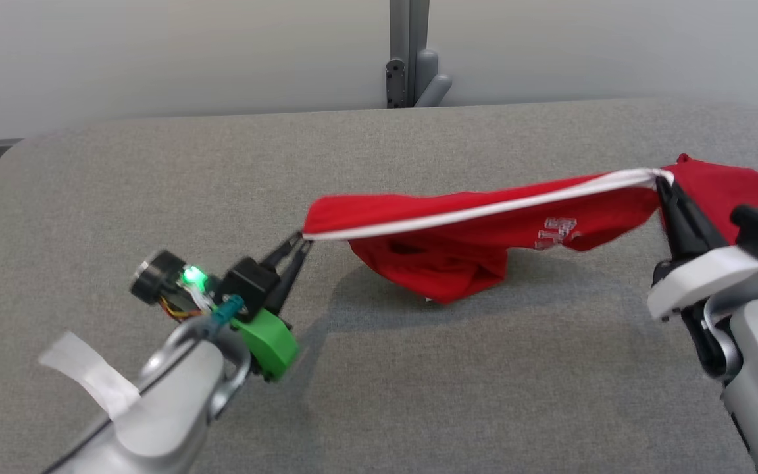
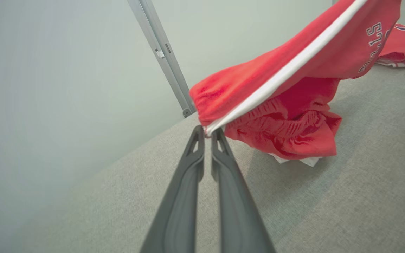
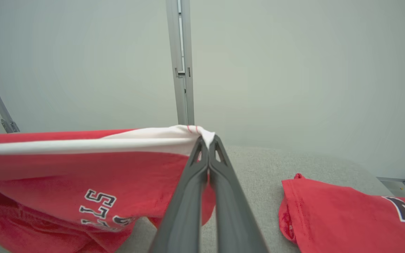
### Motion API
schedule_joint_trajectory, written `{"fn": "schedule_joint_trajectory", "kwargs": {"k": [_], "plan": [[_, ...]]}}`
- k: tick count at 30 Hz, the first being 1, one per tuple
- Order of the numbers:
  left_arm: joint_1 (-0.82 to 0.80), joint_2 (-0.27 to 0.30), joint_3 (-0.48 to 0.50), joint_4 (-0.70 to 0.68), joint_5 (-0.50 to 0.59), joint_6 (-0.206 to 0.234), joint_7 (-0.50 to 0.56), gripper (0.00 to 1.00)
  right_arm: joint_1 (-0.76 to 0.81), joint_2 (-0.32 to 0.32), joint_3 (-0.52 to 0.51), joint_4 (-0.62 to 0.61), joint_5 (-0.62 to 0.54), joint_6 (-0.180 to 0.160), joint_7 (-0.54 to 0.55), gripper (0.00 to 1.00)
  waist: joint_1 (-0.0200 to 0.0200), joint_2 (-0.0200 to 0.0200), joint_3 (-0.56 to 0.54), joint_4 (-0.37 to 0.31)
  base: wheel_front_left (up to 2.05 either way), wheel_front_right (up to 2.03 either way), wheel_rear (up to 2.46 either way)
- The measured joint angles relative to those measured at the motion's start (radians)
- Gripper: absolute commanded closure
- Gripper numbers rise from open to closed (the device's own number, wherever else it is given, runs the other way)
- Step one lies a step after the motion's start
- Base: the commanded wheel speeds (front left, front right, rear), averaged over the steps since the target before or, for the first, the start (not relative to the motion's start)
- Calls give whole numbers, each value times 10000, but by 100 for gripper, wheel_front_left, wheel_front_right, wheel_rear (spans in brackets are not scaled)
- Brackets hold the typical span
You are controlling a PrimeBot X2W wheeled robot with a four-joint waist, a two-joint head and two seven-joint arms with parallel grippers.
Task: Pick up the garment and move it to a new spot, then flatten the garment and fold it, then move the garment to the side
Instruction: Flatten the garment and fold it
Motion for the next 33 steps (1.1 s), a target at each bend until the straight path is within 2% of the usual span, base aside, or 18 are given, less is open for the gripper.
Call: {"fn": "schedule_joint_trajectory", "kwargs": {"k": [4,5,9,14,19,24,28,31,33], "plan": [[-1258,913,40,-913,169,-522,401,100,-587,-305,-17,-930,109,6,-2,100,0,0,-196,-29,0,0,0],[-1258,913,40,-913,169,-522,401,100,-587,-305,-17,-930,109,6,-2,100,0,0,-196,-29,0,0,0],[-2737,1778,-148,-2297,267,-834,1407,100,-1361,-825,222,-1607,414,4,178,100,0,0,-340,-91,0,0,0],[-4474,2552,-520,-4034,-102,-905,2635,100,-2435,-1425,165,-2512,803,4,736,100,0,0,-373,-158,0,0,0],[-5857,3141,-1469,-4803,-817,-928,3423,100,-3340,-1985,63,-2920,777,4,1231,100,0,0,-215,-179,0,0,0],[-7098,3379,-2742,-4748,-2169,-932,3931,100,-4211,-2079,263,-2732,740,4,1774,100,0,0,131,-234,0,0,0],[-8239,3352,-3925,-4115,-3350,-932,4148,100,-5308,-1914,782,-1839,788,4,2194,100,0,0,603,-319,0,0,0],[-9371,3133,-4824,-3231,-3630,-932,3994,100,-6489,-1701,1269,-821,617,4,2265,100,0,0,1083,-395,0,0,0],[-10231,2951,-5172,-2533,-3430,-934,3814,100,-7454,-1417,1425,-52,499,4,2121,100,0,0,1457,-453,0,0,0]]}}
